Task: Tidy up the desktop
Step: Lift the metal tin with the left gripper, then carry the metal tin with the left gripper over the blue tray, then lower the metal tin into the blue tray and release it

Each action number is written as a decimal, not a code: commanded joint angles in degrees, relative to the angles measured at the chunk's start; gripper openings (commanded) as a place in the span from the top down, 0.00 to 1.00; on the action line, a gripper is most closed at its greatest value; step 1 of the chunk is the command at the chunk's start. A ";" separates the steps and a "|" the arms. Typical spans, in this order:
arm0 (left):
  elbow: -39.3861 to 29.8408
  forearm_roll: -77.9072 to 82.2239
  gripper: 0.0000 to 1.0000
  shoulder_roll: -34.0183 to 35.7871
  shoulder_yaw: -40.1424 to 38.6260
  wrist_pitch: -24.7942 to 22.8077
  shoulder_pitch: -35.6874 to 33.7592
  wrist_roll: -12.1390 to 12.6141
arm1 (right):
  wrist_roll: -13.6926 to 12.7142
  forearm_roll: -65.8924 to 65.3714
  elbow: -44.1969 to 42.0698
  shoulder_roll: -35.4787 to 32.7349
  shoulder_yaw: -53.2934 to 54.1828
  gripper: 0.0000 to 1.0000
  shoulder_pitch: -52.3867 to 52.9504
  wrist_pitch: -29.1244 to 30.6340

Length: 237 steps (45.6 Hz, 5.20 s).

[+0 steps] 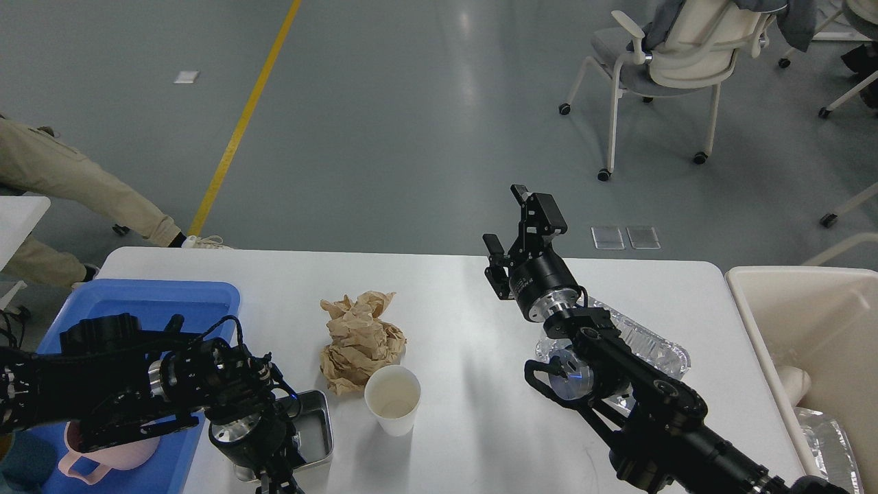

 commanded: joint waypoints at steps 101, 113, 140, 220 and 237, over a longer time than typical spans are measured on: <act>-7.09 -9.97 1.00 32.35 -19.00 1.84 -4.74 -2.04 | 0.00 0.09 -0.28 0.26 -0.44 0.00 0.18 0.09; -6.74 -20.86 0.99 40.61 -19.09 5.71 -4.39 -2.04 | 0.00 0.00 -0.19 0.26 -0.70 0.00 0.09 0.09; 0.46 -29.04 0.98 46.07 -18.65 9.93 -3.69 -1.17 | 0.00 0.00 -0.19 0.26 -0.88 0.00 0.09 0.09; 48.01 -34.41 0.97 9.95 -1.07 29.00 12.31 -0.90 | 0.00 0.00 -0.28 0.26 -0.88 0.00 -0.61 0.18; 49.60 -35.55 0.88 7.92 0.95 30.50 12.75 -0.90 | 0.00 0.00 -0.36 0.26 -0.97 0.00 -0.61 0.09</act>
